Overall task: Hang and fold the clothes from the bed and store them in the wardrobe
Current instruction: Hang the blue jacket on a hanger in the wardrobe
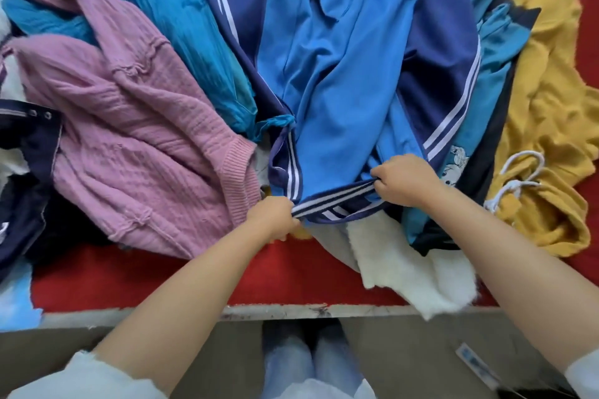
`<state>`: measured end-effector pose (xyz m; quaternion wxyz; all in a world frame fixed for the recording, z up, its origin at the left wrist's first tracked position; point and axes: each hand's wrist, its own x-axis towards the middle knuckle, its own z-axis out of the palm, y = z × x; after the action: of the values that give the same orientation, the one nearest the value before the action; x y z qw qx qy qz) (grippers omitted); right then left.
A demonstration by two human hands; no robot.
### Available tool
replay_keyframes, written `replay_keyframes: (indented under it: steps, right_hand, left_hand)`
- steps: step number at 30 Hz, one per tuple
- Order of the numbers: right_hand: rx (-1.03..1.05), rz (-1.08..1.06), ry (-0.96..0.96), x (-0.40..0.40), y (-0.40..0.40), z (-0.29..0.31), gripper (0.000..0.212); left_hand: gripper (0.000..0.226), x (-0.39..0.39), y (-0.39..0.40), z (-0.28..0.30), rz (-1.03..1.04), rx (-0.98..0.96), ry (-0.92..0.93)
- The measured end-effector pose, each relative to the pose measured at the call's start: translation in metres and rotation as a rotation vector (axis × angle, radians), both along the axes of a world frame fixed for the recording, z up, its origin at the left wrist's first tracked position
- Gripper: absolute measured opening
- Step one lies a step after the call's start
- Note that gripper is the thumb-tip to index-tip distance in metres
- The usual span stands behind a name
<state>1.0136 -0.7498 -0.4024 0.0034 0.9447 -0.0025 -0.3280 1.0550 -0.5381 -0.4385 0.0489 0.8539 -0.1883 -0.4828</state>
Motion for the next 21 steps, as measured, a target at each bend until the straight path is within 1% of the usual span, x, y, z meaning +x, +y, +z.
replay_keyframes:
  steps: [2,3,4,5,7,9,11,12,13,14,16,18,19,20,21]
  right_hand:
    - [0.131,-0.072,-0.029,0.007,0.006,0.039,0.02]
    - [0.185,-0.088,-0.058,0.008,0.009,0.059,0.023]
    - [0.232,-0.094,-0.078,0.008,0.012,0.077,0.027]
    - [0.269,-0.086,-0.105,0.008,0.014,0.096,0.029]
    - [0.342,-0.077,-0.16,0.003,0.017,0.123,0.031]
    - [0.444,-0.085,-0.206,-0.007,0.018,0.148,0.034]
    - [0.578,-0.101,-0.25,-0.016,0.016,0.176,0.034]
    - [0.627,-0.11,-0.26,-0.019,0.015,0.19,0.031]
    - [0.666,-0.114,-0.262,-0.022,0.012,0.204,0.028]
    - [0.698,-0.117,-0.254,-0.026,0.01,0.217,0.025]
    - [0.76,-0.127,-0.229,-0.035,0.004,0.241,0.021]
    - [0.834,-0.149,-0.191,-0.042,-0.001,0.259,0.012]
    - [0.861,-0.16,-0.167,-0.044,0.0,0.266,0.009]
    - [0.872,-0.156,-0.144,-0.047,0.002,0.272,0.013]
    - [0.868,-0.152,-0.117,-0.047,0.005,0.271,0.023]
  left_hand:
    - [0.015,0.012,0.01,0.031,0.091,-0.048,-0.138]
    - [0.009,0.016,0.015,0.049,0.191,-0.112,-0.194]
    - [0.01,0.019,0.02,0.063,0.318,-0.191,-0.237]
    - [0.017,0.02,0.023,0.08,0.453,-0.289,-0.269]
    - [0.022,0.019,0.025,0.109,0.694,-0.492,-0.313]
    - [0.03,0.015,0.021,0.137,0.781,-0.647,-0.334]
    - [0.044,0.014,0.018,0.161,0.886,-0.814,-0.24]
    - [0.045,0.016,0.019,0.171,0.927,-0.873,-0.181]
    - [0.042,0.016,0.022,0.184,0.926,-0.921,-0.188]
    - [0.037,0.017,0.027,0.195,0.891,-0.959,-0.254]
    - [0.03,0.017,0.037,0.223,0.82,-1.009,-0.441]
    - [0.033,0.012,0.043,0.255,0.824,-1.039,-0.541]
    - [0.035,0.009,0.046,0.274,0.872,-1.081,-0.554]
    - [0.042,0.005,0.049,0.294,0.986,-1.158,-0.533]
    - [0.054,0.002,0.052,0.316,1.144,-1.274,-0.472]
